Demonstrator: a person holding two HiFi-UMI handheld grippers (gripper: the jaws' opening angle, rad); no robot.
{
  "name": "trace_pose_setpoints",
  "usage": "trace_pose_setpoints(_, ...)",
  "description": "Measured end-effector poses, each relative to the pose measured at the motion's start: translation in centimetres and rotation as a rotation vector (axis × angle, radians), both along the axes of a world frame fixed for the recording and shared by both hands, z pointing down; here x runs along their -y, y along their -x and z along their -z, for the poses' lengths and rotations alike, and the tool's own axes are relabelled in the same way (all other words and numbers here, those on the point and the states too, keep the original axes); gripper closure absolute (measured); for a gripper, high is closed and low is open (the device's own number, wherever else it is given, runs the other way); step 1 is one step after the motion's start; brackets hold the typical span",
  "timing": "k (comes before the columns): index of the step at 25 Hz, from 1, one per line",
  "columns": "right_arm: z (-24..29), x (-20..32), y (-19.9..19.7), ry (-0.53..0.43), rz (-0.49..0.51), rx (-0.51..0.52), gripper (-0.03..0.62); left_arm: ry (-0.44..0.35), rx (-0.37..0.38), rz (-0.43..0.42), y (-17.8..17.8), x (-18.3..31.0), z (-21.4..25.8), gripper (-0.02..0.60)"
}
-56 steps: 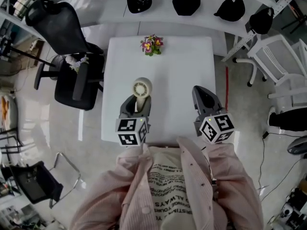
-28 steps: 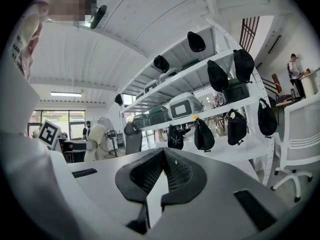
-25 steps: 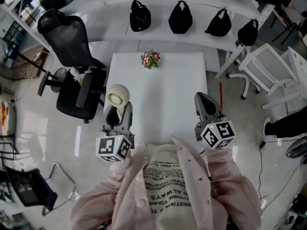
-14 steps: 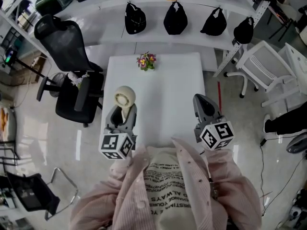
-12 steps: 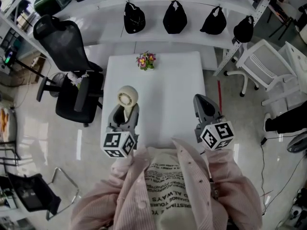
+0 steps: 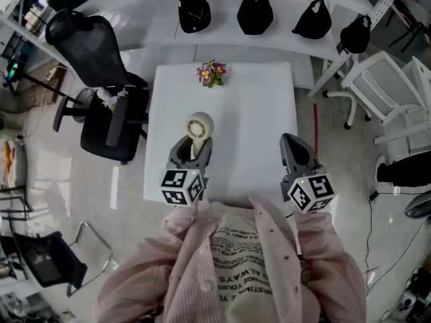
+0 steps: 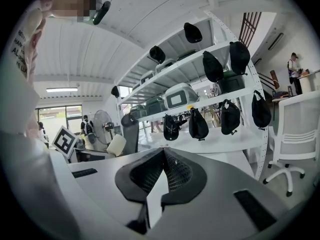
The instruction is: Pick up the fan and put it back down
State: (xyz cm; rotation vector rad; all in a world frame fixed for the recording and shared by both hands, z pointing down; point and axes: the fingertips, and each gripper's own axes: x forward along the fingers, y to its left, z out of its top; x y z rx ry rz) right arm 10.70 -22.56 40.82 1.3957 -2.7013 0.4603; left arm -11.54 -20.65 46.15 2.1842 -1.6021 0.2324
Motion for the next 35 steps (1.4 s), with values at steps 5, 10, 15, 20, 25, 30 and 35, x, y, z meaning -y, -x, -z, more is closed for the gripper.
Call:
trace_pose_setpoints(5,-0.8,0.2,0.1,0.020,-0.009,-0.009,0.595,0.063,0.007,-0.029,-0.5,1.1,-2.7,0.396)
trace_pose_setpoints(10,-1.8,0.4,0.5,0.041,-0.011,-0.010,0.595,0.140,0.002,-0.053,-1.4,2.0,-6.4,0.396)
trace_pose_setpoints(15,-2.4,0.6,1.5,0.059,-0.010,-0.006,0.595,0.228,0.021,-0.096,-2.2,2.5,-10.1,0.396)
trace_pose_setpoints(20,-3.1,0.9,2.3,0.066,-0.012,-0.016,0.595,0.314,0.034,-0.129,-3.1,2.6,-14.0,0.396)
trace_pose_setpoints(25,-4.0,1.2,2.6,0.074,-0.025,-0.011,0.595,0.382,0.045,-0.140,-3.5,2.3,-17.0,0.396)
trace_pose_setpoints(30,-5.4,1.3,2.9,0.091,-0.033,-0.022,0.595,0.439,0.057,-0.161,-3.9,1.9,-19.4,0.396)
trace_pose_setpoints(35,-7.1,1.3,2.9,0.118,-0.050,-0.025,0.595,0.472,0.065,-0.178,-4.5,1.6,-21.1,0.394)
